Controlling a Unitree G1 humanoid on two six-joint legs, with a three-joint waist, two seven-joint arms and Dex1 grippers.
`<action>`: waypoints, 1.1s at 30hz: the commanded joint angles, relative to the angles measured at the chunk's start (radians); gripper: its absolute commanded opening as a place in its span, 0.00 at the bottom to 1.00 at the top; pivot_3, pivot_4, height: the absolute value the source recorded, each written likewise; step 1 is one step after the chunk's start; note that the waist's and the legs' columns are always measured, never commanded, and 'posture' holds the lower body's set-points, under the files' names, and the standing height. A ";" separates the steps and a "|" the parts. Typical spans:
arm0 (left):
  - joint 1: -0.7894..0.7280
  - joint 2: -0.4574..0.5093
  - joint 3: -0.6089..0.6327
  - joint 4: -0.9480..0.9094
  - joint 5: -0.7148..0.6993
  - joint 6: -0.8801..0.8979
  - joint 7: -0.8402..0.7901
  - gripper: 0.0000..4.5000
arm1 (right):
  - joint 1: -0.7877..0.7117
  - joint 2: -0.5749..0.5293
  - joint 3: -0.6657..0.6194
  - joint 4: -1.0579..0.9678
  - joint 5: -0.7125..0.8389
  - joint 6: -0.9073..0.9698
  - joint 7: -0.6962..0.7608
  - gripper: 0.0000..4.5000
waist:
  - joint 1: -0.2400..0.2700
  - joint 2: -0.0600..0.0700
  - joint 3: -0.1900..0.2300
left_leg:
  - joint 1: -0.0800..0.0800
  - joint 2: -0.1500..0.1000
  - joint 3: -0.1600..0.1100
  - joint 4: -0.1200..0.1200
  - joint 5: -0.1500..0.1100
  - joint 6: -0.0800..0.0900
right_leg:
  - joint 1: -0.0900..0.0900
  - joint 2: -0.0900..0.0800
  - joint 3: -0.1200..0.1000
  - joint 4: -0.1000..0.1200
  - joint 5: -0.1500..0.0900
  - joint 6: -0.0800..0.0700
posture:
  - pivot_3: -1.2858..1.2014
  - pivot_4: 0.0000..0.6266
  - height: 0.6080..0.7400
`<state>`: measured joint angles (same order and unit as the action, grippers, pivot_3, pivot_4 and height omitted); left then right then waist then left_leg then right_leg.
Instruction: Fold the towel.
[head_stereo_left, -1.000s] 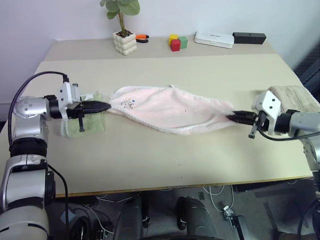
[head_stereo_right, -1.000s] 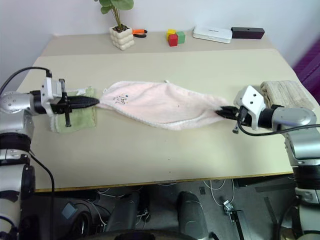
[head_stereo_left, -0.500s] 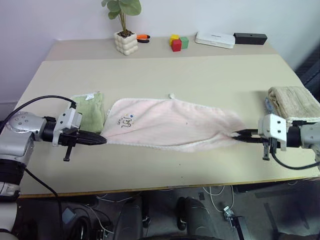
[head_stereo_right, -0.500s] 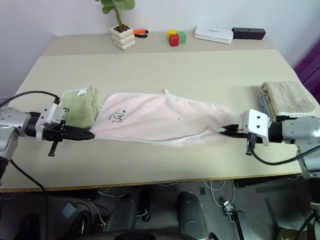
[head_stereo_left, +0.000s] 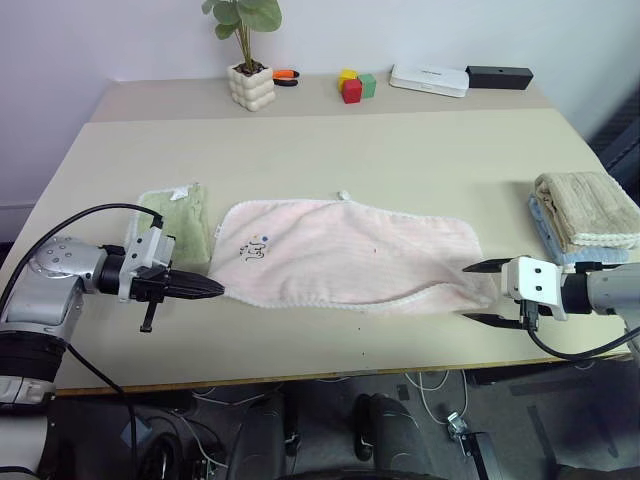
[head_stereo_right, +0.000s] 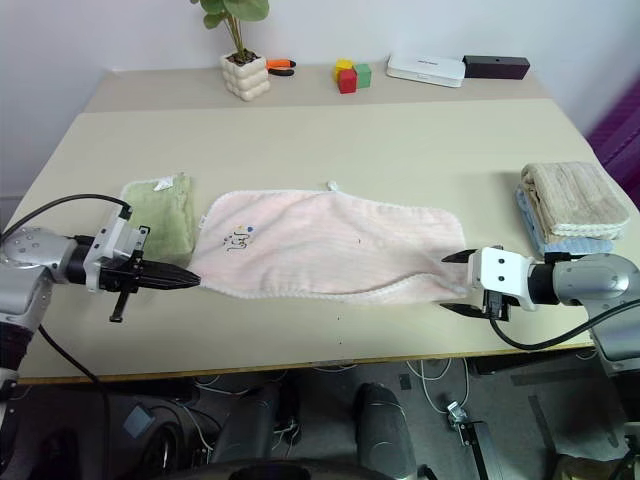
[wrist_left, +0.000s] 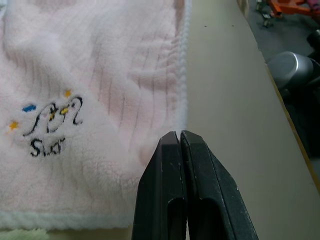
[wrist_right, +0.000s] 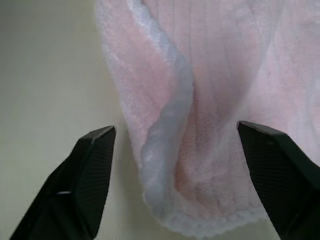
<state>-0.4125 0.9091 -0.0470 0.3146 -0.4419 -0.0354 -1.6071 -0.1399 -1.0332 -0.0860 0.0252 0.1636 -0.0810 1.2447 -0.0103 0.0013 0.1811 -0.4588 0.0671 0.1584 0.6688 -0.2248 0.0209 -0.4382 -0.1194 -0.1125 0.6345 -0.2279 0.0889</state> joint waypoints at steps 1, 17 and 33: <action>-0.024 -0.002 0.033 -0.001 0.006 -0.008 -0.004 0.00 | 0.014 -0.030 -0.017 -0.038 -0.011 0.005 -0.007 0.82 | 0.001 0.000 0.000 | 0.000 0.000 0.000 0.000 0.000 0.000 | 0.000 0.000 0.000 0.000 0.000 0.000 | 0.52 0.24 1.00; 0.016 0.044 0.027 -0.018 -0.004 0.011 -0.007 0.00 | 0.045 -0.080 -0.020 0.003 -0.001 -0.032 0.103 0.00 | 0.000 0.000 0.000 | 0.000 0.000 0.001 0.000 0.000 0.000 | 0.000 0.000 0.000 0.000 0.000 0.000 | 0.52 0.24 1.00; 0.259 0.173 0.056 -0.313 -0.187 0.210 -0.005 0.00 | 0.051 -0.189 -0.041 0.164 0.005 -0.153 0.213 0.00 | 0.000 0.000 -0.001 | 0.001 0.000 -0.002 0.000 -0.001 0.001 | 0.000 -0.001 0.001 0.000 -0.001 -0.002 | 0.52 0.24 1.00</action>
<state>-0.1567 1.0692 -0.0277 0.0572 -0.5943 0.1448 -1.6106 -0.0769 -1.1972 -0.1046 0.1729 0.1709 -0.2175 1.4583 -0.0098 0.0017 0.1806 -0.4575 0.0674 0.1569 0.6691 -0.2253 0.0214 -0.4379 -0.1203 -0.1117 0.6344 -0.2290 0.0866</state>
